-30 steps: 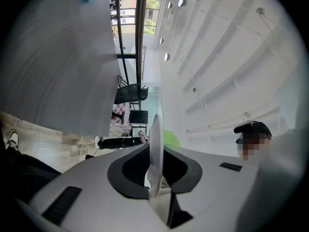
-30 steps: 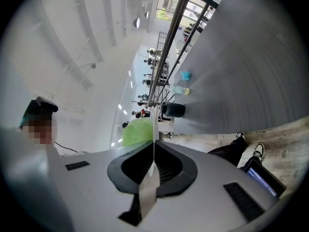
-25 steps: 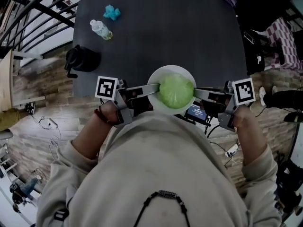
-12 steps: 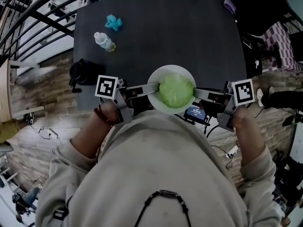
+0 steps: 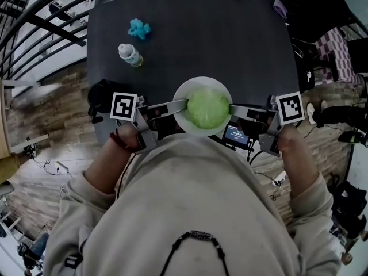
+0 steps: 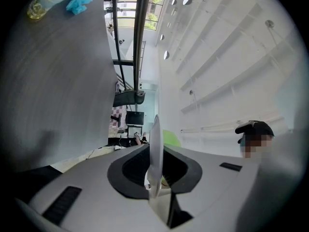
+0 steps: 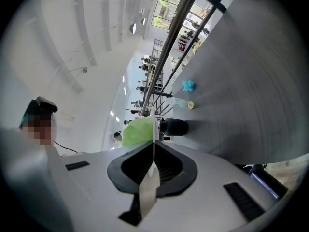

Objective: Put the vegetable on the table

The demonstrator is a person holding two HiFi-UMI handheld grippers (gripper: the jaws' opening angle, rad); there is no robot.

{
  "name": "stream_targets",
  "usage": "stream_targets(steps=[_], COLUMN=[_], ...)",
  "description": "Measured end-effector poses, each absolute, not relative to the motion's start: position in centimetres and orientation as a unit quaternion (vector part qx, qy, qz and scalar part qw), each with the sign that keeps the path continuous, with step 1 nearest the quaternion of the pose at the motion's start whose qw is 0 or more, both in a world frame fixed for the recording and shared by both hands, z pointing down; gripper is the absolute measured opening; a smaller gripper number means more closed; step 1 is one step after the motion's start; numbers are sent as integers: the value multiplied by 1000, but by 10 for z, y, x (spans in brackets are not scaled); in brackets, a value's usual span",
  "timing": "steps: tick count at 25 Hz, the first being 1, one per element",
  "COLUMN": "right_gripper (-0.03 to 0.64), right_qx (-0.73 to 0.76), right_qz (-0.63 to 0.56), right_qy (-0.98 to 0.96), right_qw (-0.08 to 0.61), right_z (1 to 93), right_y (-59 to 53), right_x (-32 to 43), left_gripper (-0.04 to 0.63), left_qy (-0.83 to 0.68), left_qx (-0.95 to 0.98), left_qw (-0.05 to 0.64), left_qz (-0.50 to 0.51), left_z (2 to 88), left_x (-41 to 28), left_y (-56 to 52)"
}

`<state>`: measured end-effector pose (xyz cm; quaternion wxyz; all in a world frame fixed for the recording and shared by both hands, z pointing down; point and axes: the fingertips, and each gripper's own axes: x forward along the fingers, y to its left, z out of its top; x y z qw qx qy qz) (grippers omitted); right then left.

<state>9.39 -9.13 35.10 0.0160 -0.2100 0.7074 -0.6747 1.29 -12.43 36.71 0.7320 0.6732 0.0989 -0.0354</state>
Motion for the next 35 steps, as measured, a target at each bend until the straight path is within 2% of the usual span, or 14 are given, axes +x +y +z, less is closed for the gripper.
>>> stream_targets(steps=[16,35], right_gripper=[25,25], right_qx=[-198,-164], right_qz=[-671,-661], right_qy=[714,731], right_qw=[-12,-32], right_z=[353,356], right_y=[-146,-163], right_x=[66,73], left_gripper=[46,46], left_qy=[80,44], left_qx=[682,703], left_qw=[725,706], left_qz=[-55,-72], left_z=[370,372], left_x=[-18,-11], left_y=[-175,-185])
